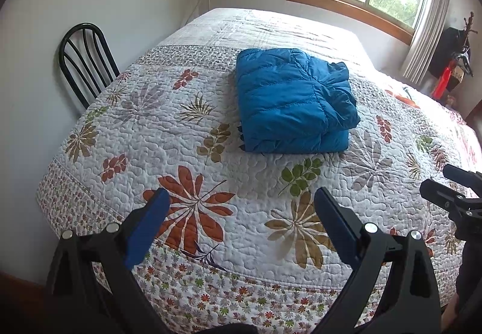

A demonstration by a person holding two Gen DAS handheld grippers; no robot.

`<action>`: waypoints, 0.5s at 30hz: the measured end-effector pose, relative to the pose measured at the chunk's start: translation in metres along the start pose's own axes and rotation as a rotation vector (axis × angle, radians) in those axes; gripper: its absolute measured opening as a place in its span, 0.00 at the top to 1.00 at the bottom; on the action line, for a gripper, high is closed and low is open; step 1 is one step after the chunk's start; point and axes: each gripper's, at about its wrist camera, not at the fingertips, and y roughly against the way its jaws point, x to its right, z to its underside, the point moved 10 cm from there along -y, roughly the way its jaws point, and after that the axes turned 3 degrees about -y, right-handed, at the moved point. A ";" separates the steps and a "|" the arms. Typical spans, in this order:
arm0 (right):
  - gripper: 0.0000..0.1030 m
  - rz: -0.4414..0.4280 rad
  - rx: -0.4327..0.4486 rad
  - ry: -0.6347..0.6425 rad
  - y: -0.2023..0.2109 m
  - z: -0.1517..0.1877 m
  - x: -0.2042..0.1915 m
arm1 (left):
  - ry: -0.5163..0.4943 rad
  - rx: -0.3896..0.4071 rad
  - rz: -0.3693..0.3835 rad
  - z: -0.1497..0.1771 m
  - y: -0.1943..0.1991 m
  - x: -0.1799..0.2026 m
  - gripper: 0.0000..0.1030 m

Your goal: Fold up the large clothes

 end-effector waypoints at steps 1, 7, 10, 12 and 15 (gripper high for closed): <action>0.04 0.001 -0.001 0.000 0.000 0.000 0.000 | 0.002 -0.001 0.000 0.001 0.000 0.000 0.07; 0.04 0.001 -0.002 0.000 -0.001 0.000 -0.001 | 0.004 -0.002 -0.001 0.001 -0.001 0.000 0.07; 0.04 0.000 -0.004 0.000 -0.002 0.001 0.000 | 0.005 -0.004 0.002 0.001 -0.002 0.000 0.07; 0.04 0.000 -0.004 0.001 -0.002 0.000 0.000 | 0.004 -0.003 0.000 0.001 -0.001 0.000 0.07; 0.04 0.001 -0.005 0.002 -0.003 0.001 0.000 | 0.001 -0.001 0.001 0.001 -0.001 0.000 0.07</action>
